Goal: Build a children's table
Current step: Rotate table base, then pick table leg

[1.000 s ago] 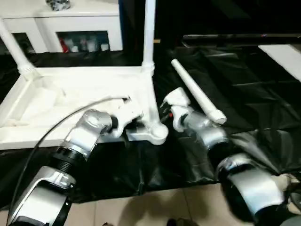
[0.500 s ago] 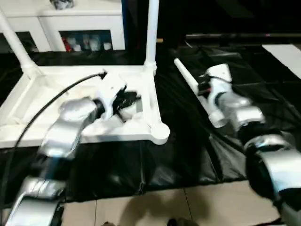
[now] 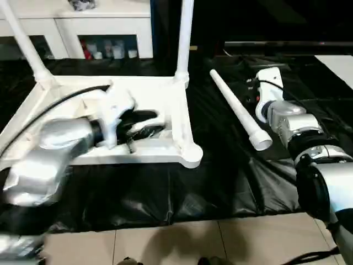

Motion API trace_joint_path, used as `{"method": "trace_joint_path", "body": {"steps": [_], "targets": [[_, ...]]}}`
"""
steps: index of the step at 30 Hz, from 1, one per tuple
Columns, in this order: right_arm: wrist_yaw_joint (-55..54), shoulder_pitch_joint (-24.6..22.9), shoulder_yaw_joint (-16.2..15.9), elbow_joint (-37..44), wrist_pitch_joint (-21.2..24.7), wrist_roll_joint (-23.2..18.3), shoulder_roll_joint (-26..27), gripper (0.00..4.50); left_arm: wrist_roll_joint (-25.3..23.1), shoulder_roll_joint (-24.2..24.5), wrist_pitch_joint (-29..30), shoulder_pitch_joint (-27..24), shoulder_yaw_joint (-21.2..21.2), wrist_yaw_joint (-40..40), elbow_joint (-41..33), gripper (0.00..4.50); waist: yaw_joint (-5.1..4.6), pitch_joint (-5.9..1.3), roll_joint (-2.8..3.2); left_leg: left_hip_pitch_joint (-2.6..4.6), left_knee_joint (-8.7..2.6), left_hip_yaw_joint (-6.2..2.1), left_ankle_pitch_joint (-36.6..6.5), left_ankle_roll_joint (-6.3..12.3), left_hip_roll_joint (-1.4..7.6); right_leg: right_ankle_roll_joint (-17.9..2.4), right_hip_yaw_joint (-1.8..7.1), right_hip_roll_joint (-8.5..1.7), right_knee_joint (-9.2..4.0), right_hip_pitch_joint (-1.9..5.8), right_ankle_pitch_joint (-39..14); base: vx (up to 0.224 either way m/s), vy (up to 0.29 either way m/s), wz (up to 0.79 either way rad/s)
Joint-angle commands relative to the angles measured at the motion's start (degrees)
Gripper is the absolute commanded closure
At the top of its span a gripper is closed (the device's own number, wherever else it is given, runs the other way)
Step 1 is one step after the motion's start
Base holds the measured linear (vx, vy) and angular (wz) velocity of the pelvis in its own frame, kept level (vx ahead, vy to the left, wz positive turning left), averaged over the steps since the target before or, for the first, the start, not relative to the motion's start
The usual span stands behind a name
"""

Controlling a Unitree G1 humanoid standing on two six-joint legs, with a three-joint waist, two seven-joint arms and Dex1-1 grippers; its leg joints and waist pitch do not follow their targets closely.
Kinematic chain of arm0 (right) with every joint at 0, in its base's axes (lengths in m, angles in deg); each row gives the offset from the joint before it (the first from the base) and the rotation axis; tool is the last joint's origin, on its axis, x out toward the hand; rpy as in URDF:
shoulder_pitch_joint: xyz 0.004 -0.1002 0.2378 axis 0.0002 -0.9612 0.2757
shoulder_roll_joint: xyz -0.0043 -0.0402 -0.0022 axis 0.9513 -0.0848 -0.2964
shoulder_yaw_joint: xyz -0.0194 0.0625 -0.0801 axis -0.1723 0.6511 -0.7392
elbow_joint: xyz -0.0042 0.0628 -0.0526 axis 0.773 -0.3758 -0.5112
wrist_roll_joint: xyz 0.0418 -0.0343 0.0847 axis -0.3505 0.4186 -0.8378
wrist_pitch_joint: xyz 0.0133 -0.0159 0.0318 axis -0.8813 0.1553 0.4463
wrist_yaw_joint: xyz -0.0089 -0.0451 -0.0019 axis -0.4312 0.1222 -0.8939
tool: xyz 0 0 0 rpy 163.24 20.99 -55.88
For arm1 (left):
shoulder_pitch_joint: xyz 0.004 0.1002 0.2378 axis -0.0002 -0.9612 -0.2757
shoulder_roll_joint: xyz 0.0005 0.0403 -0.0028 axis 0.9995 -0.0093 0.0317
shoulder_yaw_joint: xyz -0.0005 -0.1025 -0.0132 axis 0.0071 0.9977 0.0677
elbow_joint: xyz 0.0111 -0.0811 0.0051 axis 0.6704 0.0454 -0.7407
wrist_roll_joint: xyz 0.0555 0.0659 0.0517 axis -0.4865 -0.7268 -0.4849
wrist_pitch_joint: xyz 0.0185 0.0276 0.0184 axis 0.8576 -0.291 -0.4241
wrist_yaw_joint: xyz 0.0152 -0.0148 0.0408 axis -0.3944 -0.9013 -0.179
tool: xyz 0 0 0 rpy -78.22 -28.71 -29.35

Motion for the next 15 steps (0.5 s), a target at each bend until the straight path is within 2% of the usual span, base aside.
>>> {"method": "trace_joint_path", "body": {"steps": [1, 2, 3, 4, 5, 6, 7, 8, 9, 11, 12, 15], "targets": [[-0.39, 0.93, 0.81, -0.88, 1.03, 0.42, -0.55, 1.84, 0.88, 0.64, 1.5, -0.21, 0.7, 0.59, -1.96, 1.93, 0.12, -3.13, 0.24, 0.38, -4.17, 0.18, -20.62, -0.21, 0.03, -9.24, 1.94, -1.62, -4.34, 2.88, -24.36, 0.0, 0.0, 0.0], [-0.57, 0.95, 0.92, -1.04, 1.11, 0.55, -0.6, 1.84, 1.42, 1.42, 2.5, -0.93, 1.19, 0.73, -3.11, 1.93, 0.15, -2.68, 0.1, 0.28, -4.26, 0.22, -20.41, -0.16, 0.04, -9.3, 2.03, -1.67, -4.39, 2.65, -24.07, 0.0, 0.0, 0.0], [-0.72, 0.98, 0.99, -1.23, 1.16, 0.72, -0.62, 1.71, 2.22, 2.33, 3.51, -1.7, 1.65, 0.7, -4.43, 1.81, 0.16, -2.52, 0.13, 0.12, -4.33, 0.12, -20.14, -0.15, 0.08, -9.45, 2.07, -1.73, -4.16, 2.85, -23.69, 0.0, 0.0, 0.0], [-0.99, 0.98, 0.89, -1.54, 1.25, 1.19, -0.7, 1.63, 3.89, 3.66, 5.69, -2.82, 2.49, 0.19, -6.75, 1.72, 0.13, -2.13, -0.08, 0.03, -4.37, 0.17, -19.31, -0.09, 0.12, -9.82, 2.19, -1.73, -4.01, 2.69, -22.46, 0.0, 0.0, 0.0], [-0.99, 0.98, 0.89, -1.54, 1.25, 1.19, -0.7, 1.58, 3.89, 3.66, 5.69, -2.82, 2.49, 0.19, -6.75, 1.64, 0.2, -2.19, 0.03, -0.08, -4.38, 0.1, -18.44, 0.06, 0.11, -10.2, 2.2, -1.73, -3.82, 2.86, -21.42, 0.0, 0.0, 0.0], [-0.94, 0.95, 0.83, -1.59, 1.28, 1.31, -0.69, 1.42, 4.5, 4.11, 6.45, -3.4, 2.97, 0.06, -7.76, 1.5, 0.21, -2.28, 0.08, -0.22, -4.21, 0.24, -15.74, 0.36, 0.08, -11.3, 2.33, -1.66, -3.52, 2.94, -17.8, 0.0, 0.0, 0.0], [-0.84, 1.01, 0.81, -1.75, 1.39, 1.36, -0.62, 1.34, 4.74, 4.53, 7.51, -3.72, 3.28, -0.22, -8.62, 1.42, 0.15, -2.45, -0.11, -0.69, -4.01, 0.34, -11.8, 1.12, 0.03, -12.64, 2.42, -1.5, -2.9, 3.21, -12.47, 0.0, 0.0, 0.0], [-0.19, 1.06, 0.43, -1.91, 1.63, 1.71, -0.6, 1.34, 5.05, 4.98, 8.68, -4.15, 3.84, -0.37, -9.55, 1.42, 0.13, -2.18, -0.28, -0.89, -4.02, 0.41, -10.46, 1.65, 0.0, -13.14, 2.45, -1.39, -2.79, 3.13, -10.69, 0.0, 0.0, 0.0], [0.75, 1.13, -0.04, -2.07, 2.12, 2.12, -0.59, 1.29, 5.42, 5.74, 10.06, -4.94, 4.65, -0.45, -10.98, 1.28, 0.12, -1.88, -0.26, -0.86, -3.98, 0.5, -9.86, 2.45, 0.01, -13.89, 2.45, -1.3, -2.72, 3.02, -9.88, 0.0, 0.0, 0.0], [0.98, 1.37, -0.26, -2.23, 3.58, 2.36, -0.74, 1.29, 5.87, 6.27, 11.07, -5.46, 5.38, -0.43, -11.96, 1.07, 0.06, -1.51, -0.38, -0.77, -4.0, 0.55, -10.07, 2.81, 0.08, -14.37, 2.5, -1.45, -2.76, 3.09, -10.44, 0.0, 0.0, 0.0], [0.96, 1.46, -0.29, -2.29, 4.14, 2.39, -0.8, 1.29, 6.03, 6.42, 11.36, -5.65, 5.63, -0.41, -12.28, 1.07, 0.13, -1.32, -0.28, -0.65, -4.04, 0.57, -10.12, 2.78, 0.11, -14.58, 2.52, -1.54, -2.89, 3.03, -10.89, 0.0, 0.0, 0.0], [1.5, 2.32, 0.51, -2.64, 7.52, 1.71, -1.37, 1.29, 7.05, 8.14, 12.85, -6.37, 6.92, -0.28, -13.77, 0.84, 0.18, -0.74, -0.47, -0.56, -4.16, 0.6, -10.47, 2.52, 0.14, -14.72, 2.59, -1.61, -2.93, 3.04, -11.64, 0.0, 0.0, 0.0]]}}
